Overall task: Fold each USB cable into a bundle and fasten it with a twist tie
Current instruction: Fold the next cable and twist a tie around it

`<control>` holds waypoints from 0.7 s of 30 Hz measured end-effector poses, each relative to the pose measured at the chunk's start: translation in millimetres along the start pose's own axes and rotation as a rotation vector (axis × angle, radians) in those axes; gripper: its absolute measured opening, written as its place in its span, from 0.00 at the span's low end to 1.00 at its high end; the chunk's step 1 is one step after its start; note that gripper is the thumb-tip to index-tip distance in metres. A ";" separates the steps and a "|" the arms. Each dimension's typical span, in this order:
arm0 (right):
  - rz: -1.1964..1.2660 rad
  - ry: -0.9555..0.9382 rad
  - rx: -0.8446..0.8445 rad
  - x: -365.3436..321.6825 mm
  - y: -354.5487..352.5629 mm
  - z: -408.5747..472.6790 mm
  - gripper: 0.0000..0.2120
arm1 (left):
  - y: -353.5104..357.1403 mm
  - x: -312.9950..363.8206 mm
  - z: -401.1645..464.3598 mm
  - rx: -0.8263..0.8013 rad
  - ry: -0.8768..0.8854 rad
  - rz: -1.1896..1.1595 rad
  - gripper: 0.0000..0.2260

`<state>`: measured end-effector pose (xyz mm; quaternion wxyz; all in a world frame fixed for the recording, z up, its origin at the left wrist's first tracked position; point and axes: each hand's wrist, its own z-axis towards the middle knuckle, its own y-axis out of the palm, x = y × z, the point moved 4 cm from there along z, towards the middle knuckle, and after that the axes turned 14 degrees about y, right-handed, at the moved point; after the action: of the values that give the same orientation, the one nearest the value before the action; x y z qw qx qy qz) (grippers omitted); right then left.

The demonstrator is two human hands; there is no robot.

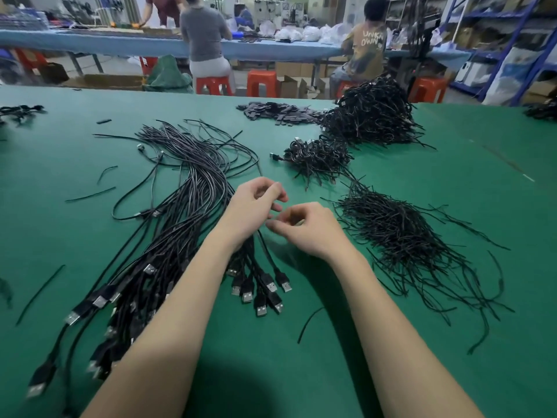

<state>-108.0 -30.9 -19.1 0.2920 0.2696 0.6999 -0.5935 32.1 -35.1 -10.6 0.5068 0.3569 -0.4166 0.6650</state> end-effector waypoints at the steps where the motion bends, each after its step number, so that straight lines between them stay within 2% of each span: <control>1: -0.066 -0.007 -0.014 -2.1 3.7 -0.9 0.12 | -0.5 0.5 0.4 0.002 0.013 0.001 0.09; 6: -0.320 -0.002 -0.027 -13.6 19.3 -6.3 0.05 | -3.1 2.6 0.6 0.005 0.060 0.030 0.11; 8: -0.295 0.018 -0.015 -14.2 11.8 -4.7 0.07 | -2.6 3.5 0.4 -0.032 0.095 0.083 0.13; 11: 0.010 0.039 -0.132 -9.7 -7.3 -1.1 0.10 | 0.9 6.4 -1.7 -0.150 0.138 0.257 0.14; 13: 0.185 0.048 -0.164 -5.5 -21.6 0.3 0.08 | 3.6 8.6 -3.2 -0.207 0.145 0.331 0.13; 15: 0.464 0.077 -0.223 -2.2 -34.1 1.9 0.04 | 7.9 11.5 -6.3 -0.274 0.156 0.384 0.12; 18: 0.829 0.120 -0.338 2.1 -48.3 1.4 0.07 | 16.7 12.2 -9.5 -0.372 0.184 0.474 0.14; 19: 0.923 0.109 -0.384 2.3 -50.9 -0.2 0.10 | 19.2 13.0 -9.6 -0.386 0.176 0.472 0.15; 21: 1.019 0.063 -0.443 2.3 -52.1 -1.4 0.22 | 25.4 16.4 -9.9 -0.370 0.113 0.296 0.17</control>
<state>-147.5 -37.2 14.4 0.5708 0.5235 0.5975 -0.2075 3.1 -23.4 -4.7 0.4829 0.1552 -0.5503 0.6632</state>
